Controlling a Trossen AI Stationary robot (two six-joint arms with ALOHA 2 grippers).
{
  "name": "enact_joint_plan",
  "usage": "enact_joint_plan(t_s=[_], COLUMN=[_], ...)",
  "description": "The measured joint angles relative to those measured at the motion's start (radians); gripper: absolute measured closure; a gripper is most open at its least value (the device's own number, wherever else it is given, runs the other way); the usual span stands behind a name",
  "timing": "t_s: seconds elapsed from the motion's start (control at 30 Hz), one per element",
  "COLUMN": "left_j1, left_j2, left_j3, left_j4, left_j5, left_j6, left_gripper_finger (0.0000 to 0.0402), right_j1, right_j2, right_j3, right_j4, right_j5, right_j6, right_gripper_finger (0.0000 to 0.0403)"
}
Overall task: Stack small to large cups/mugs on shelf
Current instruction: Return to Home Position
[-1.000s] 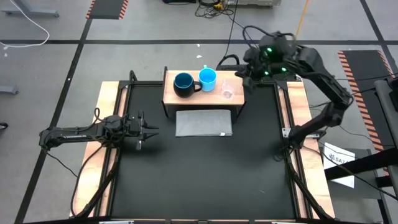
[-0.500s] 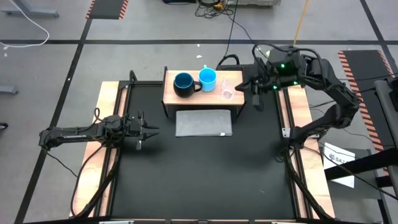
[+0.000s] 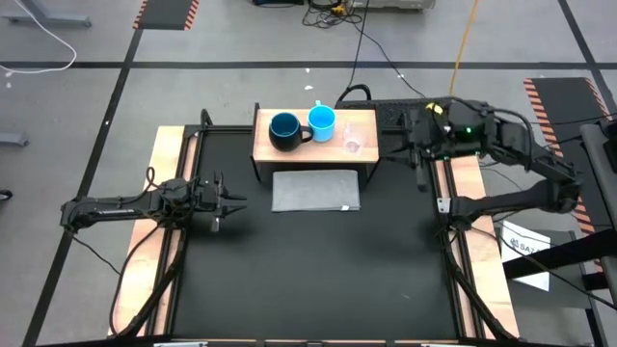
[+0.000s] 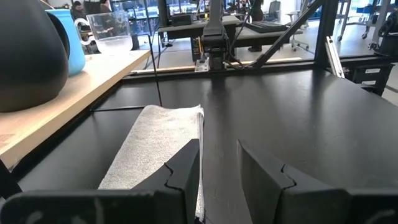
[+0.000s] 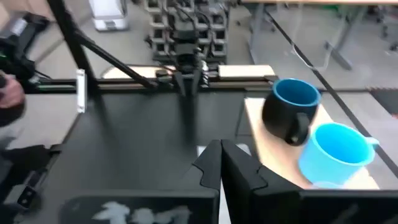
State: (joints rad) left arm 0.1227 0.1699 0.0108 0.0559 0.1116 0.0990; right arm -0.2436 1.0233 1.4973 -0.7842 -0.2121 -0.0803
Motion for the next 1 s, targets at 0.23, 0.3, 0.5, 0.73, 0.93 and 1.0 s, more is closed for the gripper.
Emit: enact_joint_plan(t_s=[0.23,0.3,0.5,0.73,0.93,1.0], left_j1=[0.0,0.0,0.0,0.0,0.0,0.0], left_j2=[0.0,0.0,0.0,0.0,0.0,0.0], left_j3=[0.0,0.0,0.0,0.0,0.0,0.0], left_j4=[-0.016,-0.028,-0.029,-0.03,-0.031,-0.031], left_j5=[-0.005,-0.005,-0.008,-0.015,-0.02,-0.019], left_j6=[-0.016,-0.016,-0.019,-0.019,-0.024,-0.028], left_gripper_finger=[0.0293,0.0293,0.0293,0.0293,0.0293,0.0293], right_j1=[0.008,0.019,0.049,0.05,0.049,0.049], right_j2=[-0.152,-0.195,-0.292,-0.331,-0.381,-0.407], right_j3=[-0.282,-0.374,-0.607,-0.766,-0.906,-0.94], right_j4=[0.159,0.227,0.446,0.633,0.75,0.753], right_j5=[-0.03,-0.031,-0.033,-0.115,-0.16,-0.16], right_j6=[-0.058,-0.056,-0.051,0.001,-0.005,-0.003], right_gripper_finger=[0.0403,0.0403,0.0403,0.0403,0.0403,0.0403])
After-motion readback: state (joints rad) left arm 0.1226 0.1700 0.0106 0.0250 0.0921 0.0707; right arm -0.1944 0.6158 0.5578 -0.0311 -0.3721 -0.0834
